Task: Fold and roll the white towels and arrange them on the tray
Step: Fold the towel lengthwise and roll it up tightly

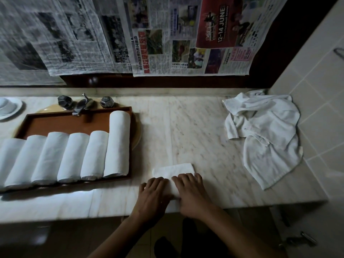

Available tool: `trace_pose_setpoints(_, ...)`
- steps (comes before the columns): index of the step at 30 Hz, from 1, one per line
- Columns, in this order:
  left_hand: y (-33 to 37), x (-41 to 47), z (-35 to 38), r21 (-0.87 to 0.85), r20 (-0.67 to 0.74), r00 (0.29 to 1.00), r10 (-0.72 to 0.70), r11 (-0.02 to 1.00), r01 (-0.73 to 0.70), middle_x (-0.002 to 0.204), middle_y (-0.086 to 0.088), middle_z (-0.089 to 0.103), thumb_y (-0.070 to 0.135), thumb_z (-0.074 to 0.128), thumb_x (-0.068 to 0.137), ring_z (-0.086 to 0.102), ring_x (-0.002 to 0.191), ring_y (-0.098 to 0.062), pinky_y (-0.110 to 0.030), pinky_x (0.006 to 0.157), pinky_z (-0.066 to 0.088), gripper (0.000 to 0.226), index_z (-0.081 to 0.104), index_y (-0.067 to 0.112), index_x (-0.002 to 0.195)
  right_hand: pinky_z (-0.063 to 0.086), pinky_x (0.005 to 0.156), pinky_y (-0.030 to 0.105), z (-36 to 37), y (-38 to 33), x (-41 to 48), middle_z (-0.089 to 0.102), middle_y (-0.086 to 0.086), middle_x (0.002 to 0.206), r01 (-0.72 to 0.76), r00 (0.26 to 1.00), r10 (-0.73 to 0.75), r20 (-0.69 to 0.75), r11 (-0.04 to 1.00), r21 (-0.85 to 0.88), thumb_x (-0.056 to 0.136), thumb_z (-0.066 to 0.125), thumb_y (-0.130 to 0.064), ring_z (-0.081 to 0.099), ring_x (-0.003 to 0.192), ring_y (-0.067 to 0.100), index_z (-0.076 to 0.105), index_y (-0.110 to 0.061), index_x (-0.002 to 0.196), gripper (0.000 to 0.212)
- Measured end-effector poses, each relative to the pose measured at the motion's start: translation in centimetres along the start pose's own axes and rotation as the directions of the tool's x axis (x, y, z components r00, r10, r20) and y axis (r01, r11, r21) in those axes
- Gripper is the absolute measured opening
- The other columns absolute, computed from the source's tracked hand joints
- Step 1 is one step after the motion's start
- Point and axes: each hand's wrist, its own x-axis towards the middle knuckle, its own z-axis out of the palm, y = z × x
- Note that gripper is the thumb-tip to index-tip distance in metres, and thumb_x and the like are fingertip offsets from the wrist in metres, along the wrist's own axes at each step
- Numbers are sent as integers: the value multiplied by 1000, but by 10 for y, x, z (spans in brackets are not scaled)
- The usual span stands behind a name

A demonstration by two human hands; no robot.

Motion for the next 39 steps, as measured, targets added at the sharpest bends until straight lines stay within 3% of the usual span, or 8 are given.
trace_pose_setpoints(8, -3, 24, -13, 8, 193, 967, -166, 986, 168, 136, 11, 57, 73, 20, 86, 52, 122, -17, -39, 95, 41, 77, 56, 28, 138, 18, 123, 59, -8, -4, -16, 41, 7, 154, -17, 998, 21, -60, 998, 66, 77, 60, -20, 33, 147, 31, 33, -19, 155, 82)
trace_pose_setpoints(18, -8, 34, -23, -392, 144, 890, -432, 801, 452, 142, -8, 57, 43, 53, 104, 59, 124, -21, -27, 101, 44, 48, 56, 17, 145, 0, 125, 54, -14, 5, 24, 25, 5, 164, -29, 999, 31, 33, 998, -59, 78, 65, -23, 20, 152, 30, 13, -24, 162, 99)
trace_pose_setpoints(22, -17, 26, -21, -419, 175, 831, -528, 724, 548, 120, -9, 65, 49, 51, 103, 64, 102, -19, -32, 87, 50, 52, 48, 25, 149, 16, 123, 53, -37, 14, 56, 28, 7, 161, -7, 976, 30, 215, 995, -104, 78, 75, -28, 28, 146, 31, 10, -24, 162, 107)
trace_pose_setpoints(25, -19, 24, -15, -551, 292, 753, -590, 539, 637, 110, -7, 70, 58, 51, 100, 72, 91, -21, -44, 88, 59, 54, 46, 30, 146, 35, 107, 49, -45, 16, 74, 45, 8, 141, 50, 960, -10, 280, 989, -136, 77, 76, -28, 45, 127, 32, 26, -23, 154, 92)
trace_pose_setpoints(28, -16, 30, -9, -726, 397, 681, -615, 244, 643, 125, -12, 65, 66, 59, 90, 75, 90, -26, -46, 79, 64, 67, 47, 31, 146, 38, 97, 46, -46, 22, 82, 50, 7, 128, 76, 953, -36, 301, 989, -124, 78, 72, -22, 52, 119, 32, 36, -24, 141, 73)
trace_pose_setpoints(32, -8, 37, -7, -815, 425, 631, -649, 29, 578, 137, -7, 58, 72, 72, 74, 71, 105, -29, -44, 81, 64, 79, 52, 36, 142, 41, 93, 46, -48, 31, 84, 52, 5, 123, 82, 947, -58, 315, 995, -62, 78, 70, -24, 54, 113, 31, 36, -26, 139, 70)
trace_pose_setpoints(36, 11, 41, -12, -880, 387, 651, -653, -52, 471, 128, 0, 63, 55, 78, 84, 64, 115, -22, -44, 84, 63, 49, 62, 35, 125, 42, 98, 47, -50, 26, 70, 50, 5, 131, 116, 954, -104, 280, 993, -26, 80, 68, -25, 52, 119, 31, 30, -28, 146, 76)
trace_pose_setpoints(39, 19, 45, -18, -902, 286, 636, -717, 21, 430, 112, -3, 70, 49, 77, 87, 69, 105, -21, -42, 83, 61, 33, 68, 26, 109, 40, 100, 46, -49, 22, 57, 46, 3, 139, 147, 970, -143, 197, 989, -7, 82, 69, -34, 47, 124, 29, 24, -30, 151, 83)
